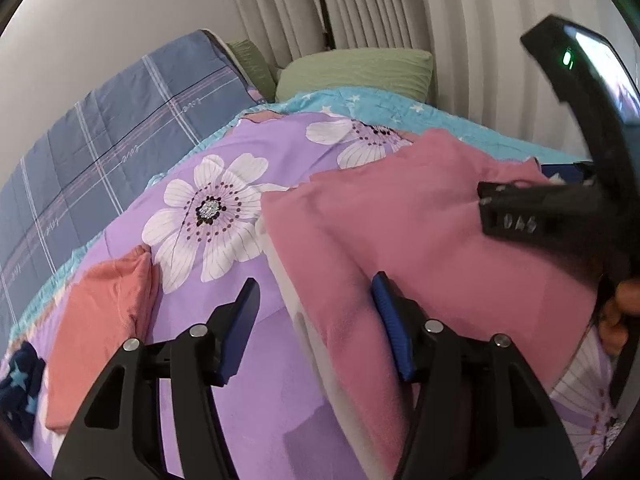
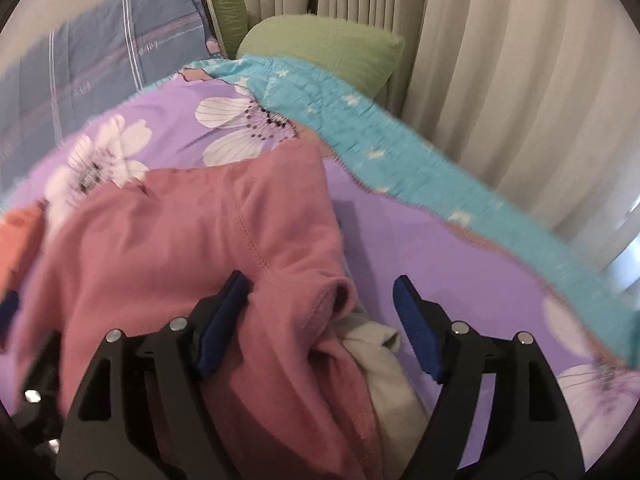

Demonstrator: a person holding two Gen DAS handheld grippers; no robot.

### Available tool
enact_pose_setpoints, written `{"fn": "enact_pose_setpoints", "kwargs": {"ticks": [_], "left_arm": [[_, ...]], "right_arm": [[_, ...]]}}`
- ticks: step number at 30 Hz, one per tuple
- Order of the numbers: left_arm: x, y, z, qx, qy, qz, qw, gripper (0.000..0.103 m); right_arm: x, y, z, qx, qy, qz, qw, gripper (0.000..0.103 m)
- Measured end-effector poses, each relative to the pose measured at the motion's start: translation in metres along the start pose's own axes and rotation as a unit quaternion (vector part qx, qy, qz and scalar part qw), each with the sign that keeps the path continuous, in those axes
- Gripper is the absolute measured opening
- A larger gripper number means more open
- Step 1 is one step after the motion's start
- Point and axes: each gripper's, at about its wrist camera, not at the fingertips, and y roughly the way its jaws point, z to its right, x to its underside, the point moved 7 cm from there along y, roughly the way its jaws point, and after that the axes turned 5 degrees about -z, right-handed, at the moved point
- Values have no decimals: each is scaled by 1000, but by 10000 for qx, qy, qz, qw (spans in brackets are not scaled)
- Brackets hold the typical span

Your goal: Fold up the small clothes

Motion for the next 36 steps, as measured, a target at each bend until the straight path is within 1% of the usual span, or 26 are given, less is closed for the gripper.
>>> {"fn": "enact_pose_setpoints", "kwargs": {"ticks": [1, 3, 5, 6, 7, 8, 9, 10, 11, 12, 13, 15, 17, 19, 21, 22, 24, 25, 28, 31, 36], "left_arm": [[2, -6, -4, -19, -125, 32, 9999, 71], [9, -22, -13, 111, -352, 28, 9993, 74], [20, -46, -19, 347, -402, 36, 9986, 76], [26, -59, -22, 391, -385, 82, 9985, 81], [34, -77, -26, 422, -361, 197, 9983, 86], [42, -92, -28, 468, -349, 326, 9978, 87], [51, -108, -30, 528, -310, 447, 9971, 93], [61, -122, -31, 597, -267, 533, 9964, 97], [70, -135, -30, 699, -241, 596, 9955, 99], [79, -145, -29, 788, -229, 627, 9947, 100], [91, -158, -27, 859, -261, 636, 9939, 102], [107, -176, -25, 942, -399, 653, 9926, 102], [123, -196, -22, 1107, -578, 711, 9896, 102], [133, -215, -19, 1123, -702, 759, 9883, 102], [139, -232, -19, 1020, -723, 851, 9885, 102], [142, -245, -20, 949, -738, 937, 9883, 102], [146, -265, -22, 919, -778, 1034, 9873, 102], [149, -278, -23, 960, -797, 1078, 9863, 102], [156, -305, -25, 980, -732, 1172, 9856, 102], [167, -326, -31, 853, -711, 1297, 9853, 102], [183, -350, -36, 1024, -822, 1441, 9808, 102]], "right_arm": [[0, -5, -2, 258, -104, 117, 9995, 78], [0, -14, -4, 558, -201, 353, 9976, 78], [3, -35, 1, 625, -174, 570, 9963, 78], [6, -46, 5, 550, -115, 657, 9963, 78], [13, -63, 9, 347, -31, 795, 9962, 78], [22, -77, 13, 145, 25, 889, 9959, 78], [32, -90, 16, -63, 64, 945, 9955, 78], [49, -109, 22, -318, 126, 994, 9945, 78], [62, -122, 27, -464, 159, 1022, 9936, 78], [82, -141, 32, -631, 144, 1045, 9924, 78], [95, -152, 35, -720, 121, 1063, 9916, 78], [125, -179, 43, -905, 121, 1112, 9896, 78], [155, -203, 51, -1082, 212, 1112, 9877, 79], [177, -221, 50, -1189, 117, 1037, 9874, 79], [193, -240, 48, -1028, -27, 1141, 9881, 79], [200, -256, 46, -924, -107, 1286, 9873, 79], [210, -278, 42, -875, -201, 1480, 9849, 79], [217, -293, 39, -882, -219, 1600, 9829, 80], [230, -326, 34, -886, -228, 1799, 9794, 81], [239, -350, 32, -827, -208, 1888, 9783, 83], [251, -372, 30, -825, -90, 1925, 9778, 83]]}}
